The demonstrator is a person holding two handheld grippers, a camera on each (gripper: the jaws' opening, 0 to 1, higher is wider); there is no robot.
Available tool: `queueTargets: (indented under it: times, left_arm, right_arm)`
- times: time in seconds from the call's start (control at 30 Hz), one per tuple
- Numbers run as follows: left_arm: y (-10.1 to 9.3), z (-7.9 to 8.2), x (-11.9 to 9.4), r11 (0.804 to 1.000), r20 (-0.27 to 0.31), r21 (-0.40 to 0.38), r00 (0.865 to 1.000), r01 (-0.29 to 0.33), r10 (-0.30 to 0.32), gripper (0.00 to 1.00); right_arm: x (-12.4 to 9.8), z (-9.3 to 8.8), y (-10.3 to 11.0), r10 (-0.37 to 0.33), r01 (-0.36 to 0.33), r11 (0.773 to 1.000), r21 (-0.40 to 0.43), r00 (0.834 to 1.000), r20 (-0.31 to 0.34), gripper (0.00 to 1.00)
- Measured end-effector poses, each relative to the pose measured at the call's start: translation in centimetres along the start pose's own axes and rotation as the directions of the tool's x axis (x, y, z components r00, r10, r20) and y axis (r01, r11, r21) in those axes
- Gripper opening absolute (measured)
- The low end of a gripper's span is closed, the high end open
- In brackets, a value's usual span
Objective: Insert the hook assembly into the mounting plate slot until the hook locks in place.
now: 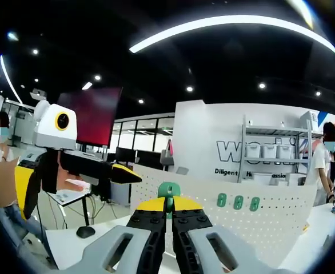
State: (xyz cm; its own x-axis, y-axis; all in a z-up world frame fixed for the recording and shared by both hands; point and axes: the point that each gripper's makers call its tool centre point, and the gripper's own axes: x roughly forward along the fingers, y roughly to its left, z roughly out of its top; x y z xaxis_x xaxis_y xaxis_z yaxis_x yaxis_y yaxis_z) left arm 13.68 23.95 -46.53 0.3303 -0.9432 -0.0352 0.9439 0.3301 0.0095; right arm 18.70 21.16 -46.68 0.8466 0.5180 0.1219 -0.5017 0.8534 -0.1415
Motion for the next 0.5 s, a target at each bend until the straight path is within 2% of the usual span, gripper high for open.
queueTargets:
  times: [0.1,0.2,0.5]
  left_arm:
    - [0.4,-0.3,-0.4,1.000,-0.001,-0.007,1.000,-0.009,0.009,1.00]
    - [1.2,-1.0,-1.1,0.999,-0.017,-0.007,0.999,-0.041,0.041,1.00]
    - [2.7,-3.1,-2.5,0.996,-0.048,-0.017,0.995,-0.084,0.083,1.00]
  right_arm:
    - [0.6,-0.2,-0.1,-0.002,0.002,1.000,-0.001,1.000,-0.005,0.01]
    - [1.2,-0.4,-0.3,-0.008,0.008,1.000,-0.001,1.000,-0.009,0.01]
    - [3.6,-1.8,-0.6,-0.015,0.016,1.000,0.007,0.999,-0.032,0.01]
